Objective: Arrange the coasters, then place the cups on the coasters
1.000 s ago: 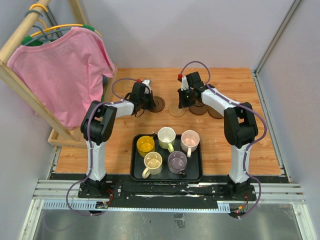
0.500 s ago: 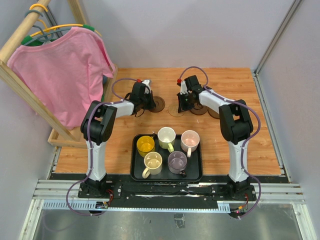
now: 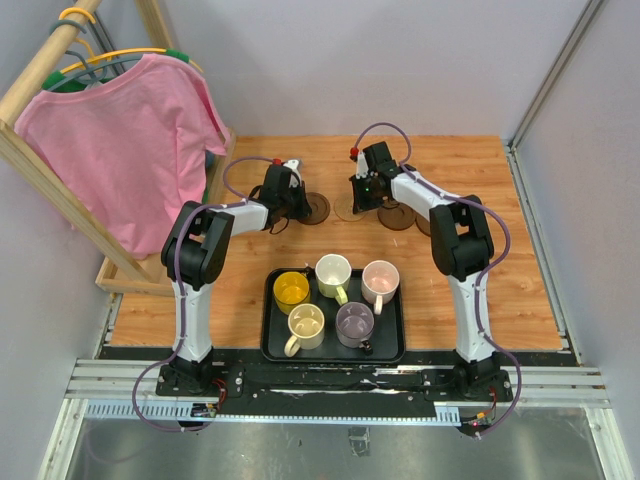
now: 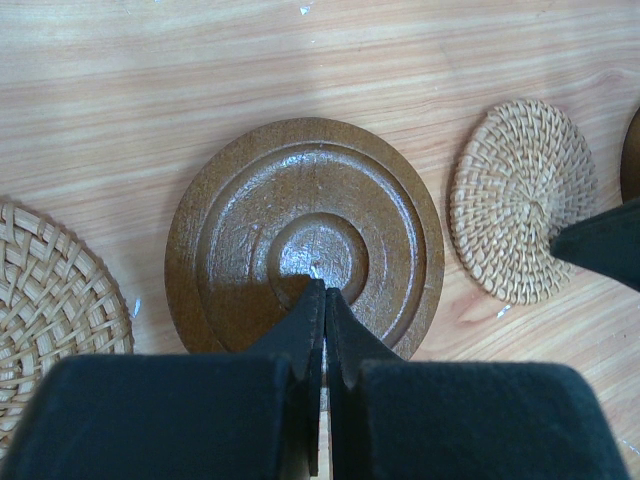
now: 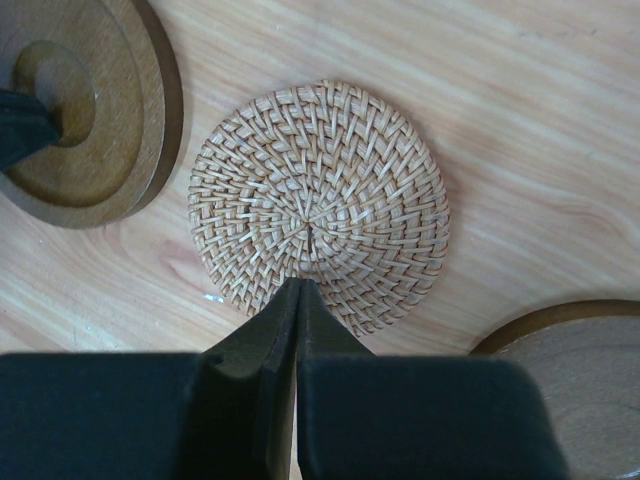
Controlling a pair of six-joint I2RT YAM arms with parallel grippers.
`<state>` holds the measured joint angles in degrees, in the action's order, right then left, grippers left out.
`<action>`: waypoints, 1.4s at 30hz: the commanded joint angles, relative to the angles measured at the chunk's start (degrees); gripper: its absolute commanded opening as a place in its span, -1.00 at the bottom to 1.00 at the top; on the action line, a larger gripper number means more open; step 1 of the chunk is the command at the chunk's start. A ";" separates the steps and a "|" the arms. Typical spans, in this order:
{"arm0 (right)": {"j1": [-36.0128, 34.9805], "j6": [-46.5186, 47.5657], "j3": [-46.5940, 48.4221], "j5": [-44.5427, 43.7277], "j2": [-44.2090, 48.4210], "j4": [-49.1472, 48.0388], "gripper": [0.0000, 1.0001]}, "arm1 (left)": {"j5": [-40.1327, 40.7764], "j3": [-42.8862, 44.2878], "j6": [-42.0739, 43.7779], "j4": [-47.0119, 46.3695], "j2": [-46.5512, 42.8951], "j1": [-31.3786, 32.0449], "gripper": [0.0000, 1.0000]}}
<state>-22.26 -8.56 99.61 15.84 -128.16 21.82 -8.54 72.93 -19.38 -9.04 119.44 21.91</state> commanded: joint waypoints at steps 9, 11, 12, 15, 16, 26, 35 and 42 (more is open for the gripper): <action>-0.16 0.28 0.15 -2.22 1.88 2.89 -0.99 | 2.58 -1.28 -0.04 8.93 2.23 0.60 -0.99; -0.15 0.50 -0.64 -2.14 2.98 2.83 -0.98 | 2.92 -0.27 -0.26 8.95 2.65 0.61 -0.99; -0.17 0.65 -0.90 -2.08 3.40 2.82 -0.99 | 3.05 0.15 -0.30 9.03 2.84 0.59 -0.99; -0.15 1.04 -1.10 -1.53 4.32 2.83 -0.98 | 3.30 2.00 -0.26 9.04 3.46 0.59 -0.99; -0.15 1.12 -0.98 -1.28 4.51 2.79 -0.98 | 3.31 2.59 -0.23 9.02 3.66 0.61 -0.99; -0.15 2.61 2.48 -2.53 6.35 3.17 -0.94 | 2.67 4.90 0.74 9.07 1.40 0.61 -0.99; 6.43 -1.45 -7.28 -6.32 14.26 0.66 -0.94 | 2.41 2.43 1.25 8.28 -5.53 0.54 -0.99; 14.85 -3.61 -18.43 -7.65 23.07 -0.40 -0.92 | 2.17 0.58 0.89 7.40 -10.36 0.55 -0.98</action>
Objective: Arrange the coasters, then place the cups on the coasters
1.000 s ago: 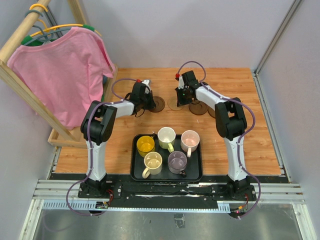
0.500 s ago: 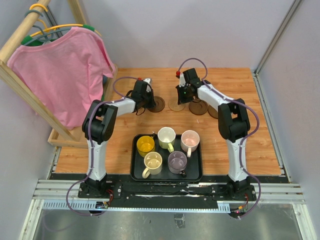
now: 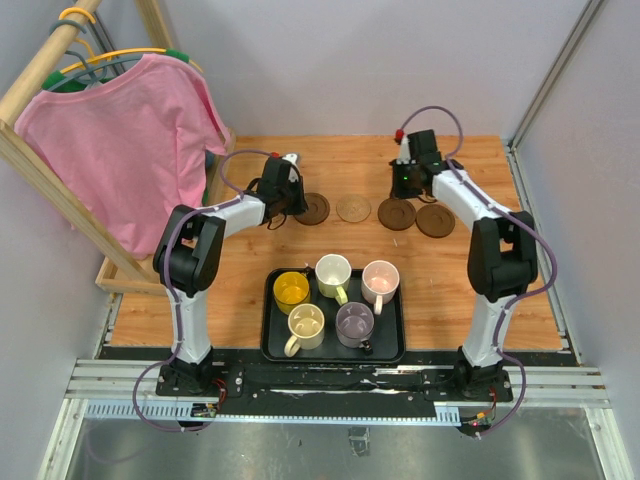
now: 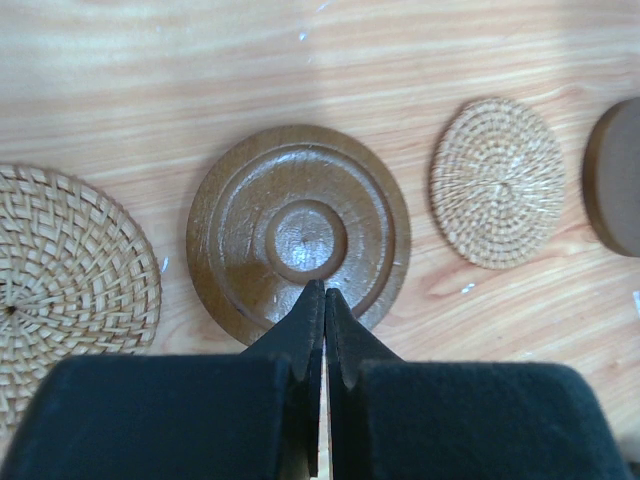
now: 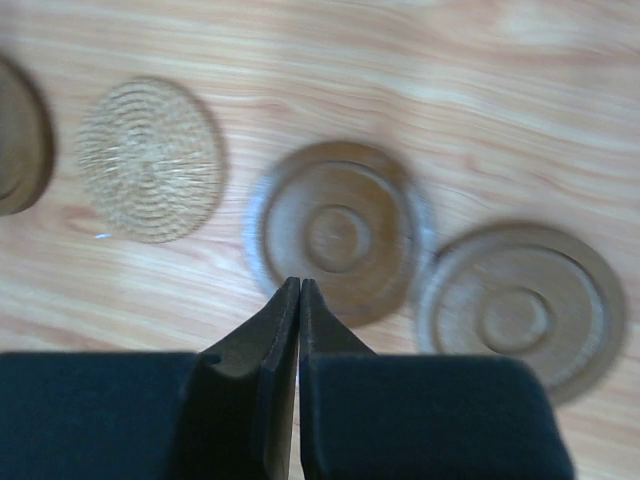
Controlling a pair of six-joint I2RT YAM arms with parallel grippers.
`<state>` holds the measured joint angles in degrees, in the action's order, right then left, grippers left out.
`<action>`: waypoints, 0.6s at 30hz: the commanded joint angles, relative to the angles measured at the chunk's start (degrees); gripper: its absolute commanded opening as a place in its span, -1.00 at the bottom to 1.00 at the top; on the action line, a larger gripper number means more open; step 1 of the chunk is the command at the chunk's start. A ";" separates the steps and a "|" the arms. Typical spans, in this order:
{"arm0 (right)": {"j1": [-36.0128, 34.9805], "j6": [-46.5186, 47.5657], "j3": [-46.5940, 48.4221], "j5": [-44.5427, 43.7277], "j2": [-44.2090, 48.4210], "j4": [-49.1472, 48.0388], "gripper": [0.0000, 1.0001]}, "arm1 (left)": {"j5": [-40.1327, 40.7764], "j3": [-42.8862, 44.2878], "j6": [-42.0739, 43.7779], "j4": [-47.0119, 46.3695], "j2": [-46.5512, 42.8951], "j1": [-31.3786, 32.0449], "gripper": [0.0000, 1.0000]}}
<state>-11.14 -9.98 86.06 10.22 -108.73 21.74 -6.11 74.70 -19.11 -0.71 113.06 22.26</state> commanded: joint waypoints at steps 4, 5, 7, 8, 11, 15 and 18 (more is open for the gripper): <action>5.32 -2.61 -10.56 -5.86 7.31 -0.36 -0.90 | -0.55 -3.25 -0.14 -1.53 -6.16 0.21 -0.96; 5.33 -2.86 -12.38 -6.93 8.17 -0.25 -0.89 | -0.37 -3.97 -0.27 -1.82 -6.94 0.20 -0.96; 5.34 -3.51 -14.46 -8.49 9.04 0.13 -0.83 | 0.03 -5.75 -0.38 -2.40 -8.26 0.21 -0.96; 5.34 -3.99 -15.42 -9.28 9.32 0.43 -0.78 | 0.40 -6.42 -0.41 -2.52 -8.84 0.24 -0.96; 5.34 -4.71 -17.80 -12.15 10.13 1.50 -0.69 | 1.92 -8.63 -0.27 -2.62 -11.08 0.21 -0.95; 5.34 -5.13 -20.41 -15.67 11.40 3.18 -0.35 | 3.35 -11.90 -0.13 -3.60 -14.42 0.17 -0.87; 5.39 -5.39 -22.03 -17.46 11.83 3.42 -0.16 | 4.52 -13.65 -0.12 -4.01 -16.11 0.22 -0.79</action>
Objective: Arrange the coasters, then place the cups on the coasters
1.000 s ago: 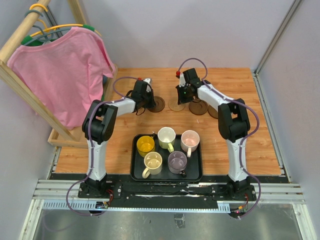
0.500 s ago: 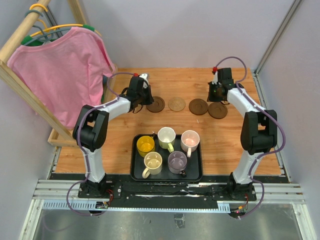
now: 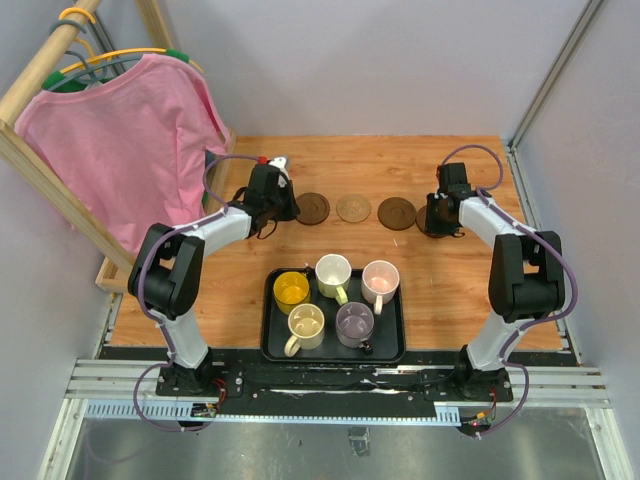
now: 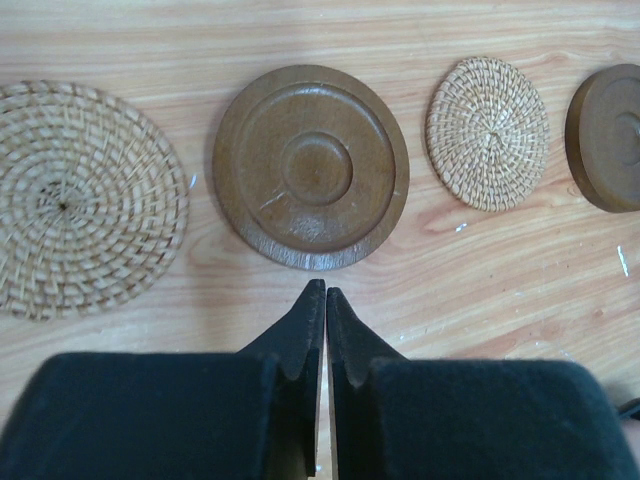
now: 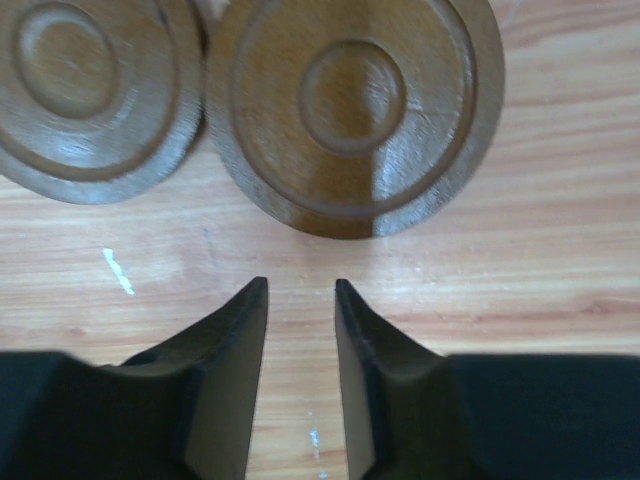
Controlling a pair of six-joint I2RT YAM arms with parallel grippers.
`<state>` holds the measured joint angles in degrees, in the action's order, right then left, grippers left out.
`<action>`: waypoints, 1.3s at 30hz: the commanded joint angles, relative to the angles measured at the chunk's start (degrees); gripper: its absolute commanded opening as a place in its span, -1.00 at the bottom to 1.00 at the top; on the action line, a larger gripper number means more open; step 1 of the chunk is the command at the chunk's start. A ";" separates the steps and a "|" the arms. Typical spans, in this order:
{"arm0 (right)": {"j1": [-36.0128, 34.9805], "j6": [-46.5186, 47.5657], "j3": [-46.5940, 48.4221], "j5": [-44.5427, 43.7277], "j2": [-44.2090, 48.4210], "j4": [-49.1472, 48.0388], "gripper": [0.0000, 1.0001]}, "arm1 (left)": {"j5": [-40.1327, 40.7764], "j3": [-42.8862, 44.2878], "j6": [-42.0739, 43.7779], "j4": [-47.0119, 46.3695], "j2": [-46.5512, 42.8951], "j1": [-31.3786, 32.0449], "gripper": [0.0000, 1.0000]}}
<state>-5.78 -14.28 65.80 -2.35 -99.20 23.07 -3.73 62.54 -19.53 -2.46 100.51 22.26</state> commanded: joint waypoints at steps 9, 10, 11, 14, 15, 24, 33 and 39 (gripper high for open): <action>1.26 -1.78 -0.11 -4.00 -2.15 2.19 -0.09 | 4.06 -3.68 -0.06 -2.64 -4.86 0.08 -0.78; 1.36 -1.94 0.12 -3.33 -2.68 2.09 -0.08 | 4.22 -3.85 -0.13 -2.64 -4.96 0.10 -0.78; 1.38 -2.10 0.35 -2.56 -3.13 1.99 -0.09 | 4.35 -4.03 -0.12 -2.64 -5.16 0.07 -0.78; 1.39 -2.82 0.64 -0.76 -4.15 1.65 -0.07 | 5.04 -4.43 -0.11 -2.62 -5.64 0.12 -0.78; 1.39 -3.07 0.74 -0.39 -4.50 1.67 -0.05 | 5.37 -4.52 -0.06 -2.57 -5.81 0.06 -0.78; 1.43 -5.90 2.46 -0.97 -8.74 1.03 0.00 | 6.45 -4.80 0.21 -2.16 -6.27 0.02 -0.77; 2.13 -8.52 4.87 -3.65 -12.23 0.84 0.04 | 6.30 -5.15 0.19 -1.78 -6.17 -0.03 -0.77; 3.15 -9.23 6.57 -4.22 -13.86 0.80 0.04 | 5.93 -5.24 0.06 -1.84 -5.82 -0.03 -0.77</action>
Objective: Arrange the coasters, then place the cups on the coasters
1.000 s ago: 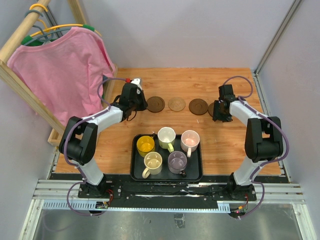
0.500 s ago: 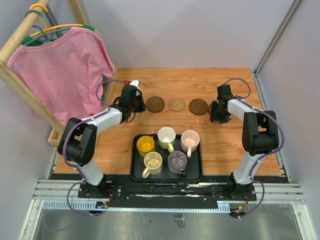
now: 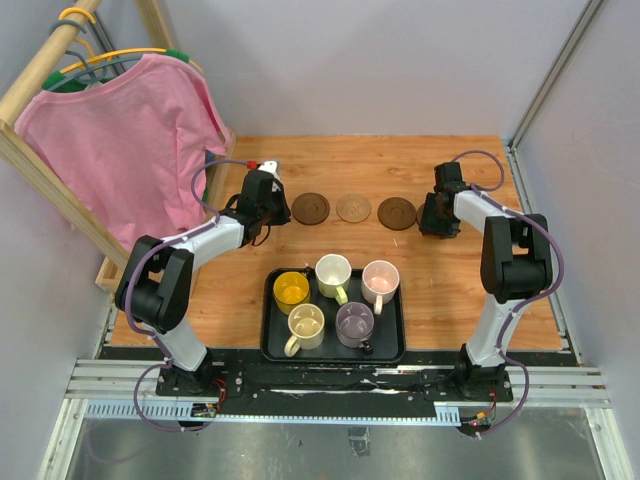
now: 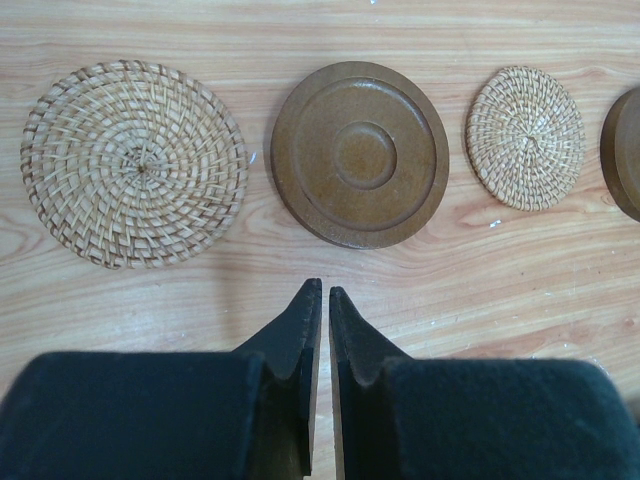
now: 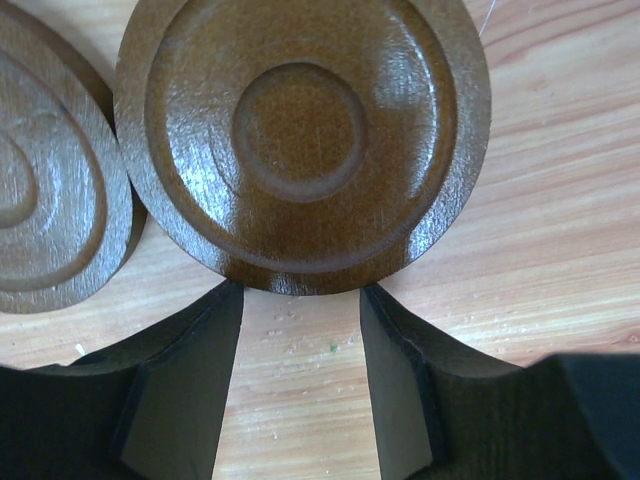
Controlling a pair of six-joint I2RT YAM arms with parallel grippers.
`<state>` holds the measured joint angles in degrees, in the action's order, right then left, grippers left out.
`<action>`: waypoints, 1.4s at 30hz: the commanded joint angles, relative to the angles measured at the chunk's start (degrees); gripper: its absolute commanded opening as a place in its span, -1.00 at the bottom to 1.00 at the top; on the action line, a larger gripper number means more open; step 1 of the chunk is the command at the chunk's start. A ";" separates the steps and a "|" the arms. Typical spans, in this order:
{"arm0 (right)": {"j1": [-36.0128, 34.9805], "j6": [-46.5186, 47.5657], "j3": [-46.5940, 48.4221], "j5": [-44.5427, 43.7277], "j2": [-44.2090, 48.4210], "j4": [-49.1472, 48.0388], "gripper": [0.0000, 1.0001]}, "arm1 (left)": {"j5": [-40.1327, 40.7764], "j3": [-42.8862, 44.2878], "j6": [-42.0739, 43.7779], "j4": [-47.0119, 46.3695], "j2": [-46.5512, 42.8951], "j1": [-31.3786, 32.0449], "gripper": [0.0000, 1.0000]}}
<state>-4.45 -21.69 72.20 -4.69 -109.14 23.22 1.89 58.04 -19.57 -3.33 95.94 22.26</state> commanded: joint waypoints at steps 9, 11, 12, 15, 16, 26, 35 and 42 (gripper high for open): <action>3.48 -1.78 2.05 -1.46 -5.33 0.85 0.04 | 0.20 -0.65 0.06 -0.89 -0.62 -0.08 -0.77; 3.48 -1.78 1.52 -1.42 -4.78 1.03 0.04 | 0.22 -0.65 0.02 -0.97 -0.53 -0.04 -0.77; 3.48 -1.77 1.13 -1.27 -4.69 1.17 0.05 | 0.15 -0.65 0.02 -1.02 -0.56 -0.09 -0.77; 3.27 -1.57 -0.83 -0.09 -1.57 1.13 0.05 | 0.13 -0.65 0.01 -0.97 -0.74 -0.09 -0.77; 3.14 -1.45 -1.57 0.43 -0.60 1.21 0.05 | 0.24 -0.69 -0.09 -0.98 -0.90 -0.10 -0.77; -6.01 1.09 -4.25 0.88 5.47 4.58 -0.01 | 0.31 -0.56 -0.79 -1.54 -1.19 -0.08 -0.77; -9.97 1.90 0.59 2.62 0.57 5.69 -0.08 | 0.91 -1.14 -0.82 -1.60 -1.60 -0.06 -0.77; -11.20 2.18 5.04 3.33 -3.94 5.87 -0.08 | 1.27 -1.26 -0.82 -1.68 -1.18 -0.11 -0.77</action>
<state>-14.31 -20.34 74.52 -2.15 -110.08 27.70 2.20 57.30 -20.03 -3.40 95.94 22.26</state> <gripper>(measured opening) 0.460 0.113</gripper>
